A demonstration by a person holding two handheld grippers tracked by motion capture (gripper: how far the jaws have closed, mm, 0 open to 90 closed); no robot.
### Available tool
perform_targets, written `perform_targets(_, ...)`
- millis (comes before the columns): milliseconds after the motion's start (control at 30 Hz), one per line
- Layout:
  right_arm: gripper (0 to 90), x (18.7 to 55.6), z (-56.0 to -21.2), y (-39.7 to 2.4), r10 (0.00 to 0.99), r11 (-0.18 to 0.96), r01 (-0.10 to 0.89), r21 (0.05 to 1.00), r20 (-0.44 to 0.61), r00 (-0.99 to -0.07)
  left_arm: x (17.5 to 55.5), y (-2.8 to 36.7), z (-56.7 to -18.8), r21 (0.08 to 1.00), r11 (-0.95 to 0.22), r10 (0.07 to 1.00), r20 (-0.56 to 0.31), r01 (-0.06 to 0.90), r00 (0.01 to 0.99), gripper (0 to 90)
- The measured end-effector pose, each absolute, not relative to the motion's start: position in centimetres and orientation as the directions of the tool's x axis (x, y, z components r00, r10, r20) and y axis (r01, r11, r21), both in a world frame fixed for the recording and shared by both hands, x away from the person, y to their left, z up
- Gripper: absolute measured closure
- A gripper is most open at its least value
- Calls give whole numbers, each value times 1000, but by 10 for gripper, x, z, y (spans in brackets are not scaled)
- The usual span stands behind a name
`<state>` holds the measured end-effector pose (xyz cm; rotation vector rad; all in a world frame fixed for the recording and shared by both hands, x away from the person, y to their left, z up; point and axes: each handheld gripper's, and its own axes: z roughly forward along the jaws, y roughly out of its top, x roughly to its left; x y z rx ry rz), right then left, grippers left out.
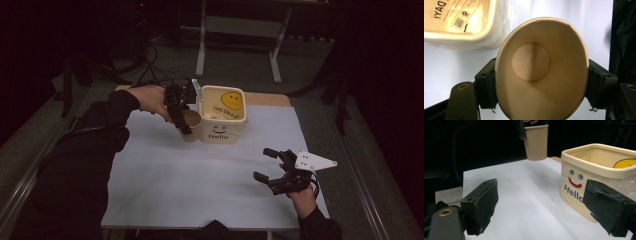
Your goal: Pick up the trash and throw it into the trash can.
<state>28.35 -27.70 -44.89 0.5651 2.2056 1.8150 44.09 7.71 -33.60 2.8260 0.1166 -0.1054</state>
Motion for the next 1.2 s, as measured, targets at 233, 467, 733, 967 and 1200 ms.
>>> perform_targets(233, 127, 284, -449, -277, 432, 159, 147, 976, 65, -900, 445, 72, -327, 294, -951, 70, -88, 93, 994, 272)
perform_targets(467, 127, 284, -450, -278, 432, 158, 149, 976, 68, -899, 453, 64, -312, 303, -949, 64, -68, 82, 996, 272)
perform_targets(733, 127, 284, -449, -278, 431, 155, 149, 977, 69, -900, 459, 50, -306, 295, -952, 66, -68, 83, 996, 273)
perform_targets(967, 127, 284, -450, -279, 430, 153, 150, 977, 71, -900, 466, 43, -299, 296, -953, 52, -53, 66, 997, 279)
perform_targets(1200, 127, 284, -449, -279, 430, 149, 150, 977, 72, -900, 472, 38, -296, 304, -950, 55, -57, 69, 997, 279)
